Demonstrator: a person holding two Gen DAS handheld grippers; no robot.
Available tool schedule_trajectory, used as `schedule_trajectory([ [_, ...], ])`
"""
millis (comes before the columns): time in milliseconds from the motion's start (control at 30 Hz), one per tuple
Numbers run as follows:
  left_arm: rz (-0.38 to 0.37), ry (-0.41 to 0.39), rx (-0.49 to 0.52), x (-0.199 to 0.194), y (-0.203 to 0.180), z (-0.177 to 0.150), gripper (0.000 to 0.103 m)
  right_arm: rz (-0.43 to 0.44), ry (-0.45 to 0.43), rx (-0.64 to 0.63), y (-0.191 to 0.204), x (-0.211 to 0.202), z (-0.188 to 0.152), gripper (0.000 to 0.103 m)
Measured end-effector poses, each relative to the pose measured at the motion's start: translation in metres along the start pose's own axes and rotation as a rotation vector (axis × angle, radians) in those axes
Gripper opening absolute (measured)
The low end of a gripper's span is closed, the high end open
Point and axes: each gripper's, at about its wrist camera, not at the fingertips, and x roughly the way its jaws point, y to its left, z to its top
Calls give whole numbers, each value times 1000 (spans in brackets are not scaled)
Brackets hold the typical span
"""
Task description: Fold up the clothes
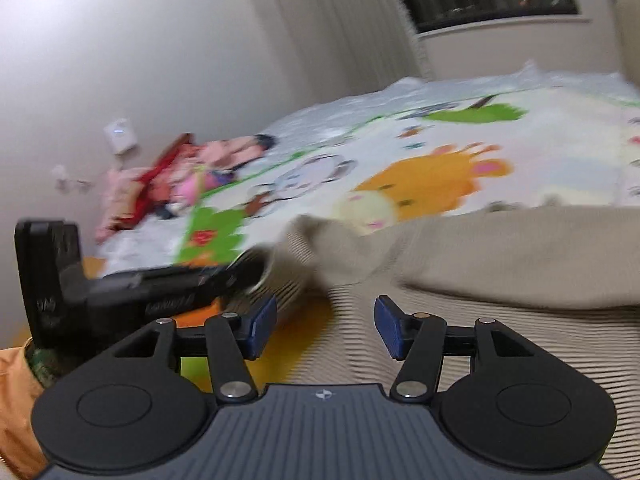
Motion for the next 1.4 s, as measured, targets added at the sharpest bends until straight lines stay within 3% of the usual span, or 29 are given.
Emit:
schedule_trajectory([
  [100,-19,-31,-25,-17,3,12,11,44,-10,-20,20,15,-1,55],
  [267,-18,-28,-32,-22,0,15,11,73,-108,88,28,18,9,55],
  [467,-21,-7,-40,-16,-2,11,11,-33,-13,98,16,39,0,51],
  [533,-28,-4,-42,-15,-3,10,11,-29,-3,109,12,46,-4,40],
  [600,-32,-4,-46,-14,-4,11,9,-19,0,77,12,55,-3,7],
  [700,-38,-14,-64,-16,-6,12,20,-55,-18,42,7,59,13,4],
  [733,-42,-27,-82,-20,-4,13,32,-70,-37,39,1,53,23,3],
  [767,-40,-39,-99,-23,-1,14,50,-98,-53,30,-9,43,30,3],
  [833,-29,-64,-132,-28,5,16,71,-153,-85,13,-30,24,45,3],
  [867,-23,-76,-148,-31,8,17,77,-180,-100,4,-41,14,53,3],
  [1100,-41,-23,-180,-9,0,16,86,-367,-201,-48,-114,-51,103,3],
  [1400,-123,54,-89,23,-50,18,95,-481,-47,38,-197,-44,67,7],
])
